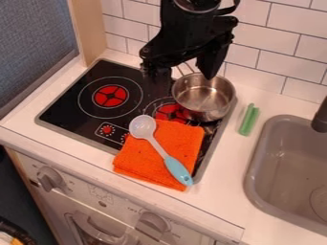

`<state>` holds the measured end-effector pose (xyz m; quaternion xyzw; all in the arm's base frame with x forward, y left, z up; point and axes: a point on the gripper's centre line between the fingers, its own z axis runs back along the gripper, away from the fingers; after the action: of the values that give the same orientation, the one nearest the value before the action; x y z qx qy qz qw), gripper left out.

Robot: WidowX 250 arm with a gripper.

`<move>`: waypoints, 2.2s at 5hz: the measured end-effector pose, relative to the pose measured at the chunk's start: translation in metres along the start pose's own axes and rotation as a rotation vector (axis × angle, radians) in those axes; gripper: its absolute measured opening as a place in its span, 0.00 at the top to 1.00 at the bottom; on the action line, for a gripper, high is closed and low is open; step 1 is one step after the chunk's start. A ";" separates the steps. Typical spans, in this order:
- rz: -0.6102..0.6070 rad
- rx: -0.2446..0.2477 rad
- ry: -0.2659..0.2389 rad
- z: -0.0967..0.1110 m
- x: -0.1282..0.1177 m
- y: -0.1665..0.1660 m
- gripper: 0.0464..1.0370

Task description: Moved the silver pot to the lower left corner of the stove

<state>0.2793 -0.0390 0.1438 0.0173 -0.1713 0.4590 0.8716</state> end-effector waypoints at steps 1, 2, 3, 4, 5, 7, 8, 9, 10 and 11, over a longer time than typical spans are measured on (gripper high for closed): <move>-0.014 0.014 0.013 -0.007 -0.002 0.001 0.04; -0.044 -0.002 0.026 -0.029 0.020 0.003 0.04; -0.009 -0.030 0.067 -0.057 0.039 0.007 0.04; -0.020 -0.070 0.093 -0.080 0.055 0.005 0.04; -0.031 -0.102 0.121 -0.105 0.063 -0.001 0.04; -0.091 -0.123 0.179 -0.137 0.057 -0.040 0.04; -0.114 -0.110 0.188 -0.146 0.050 -0.053 0.11; -0.121 -0.065 0.181 -0.149 0.043 -0.055 0.36; -0.127 -0.028 0.156 -0.149 0.037 -0.055 0.67; -0.133 -0.013 0.155 -0.150 0.033 -0.053 0.89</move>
<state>0.3814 -0.0151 0.0196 -0.0125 -0.1047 0.3990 0.9109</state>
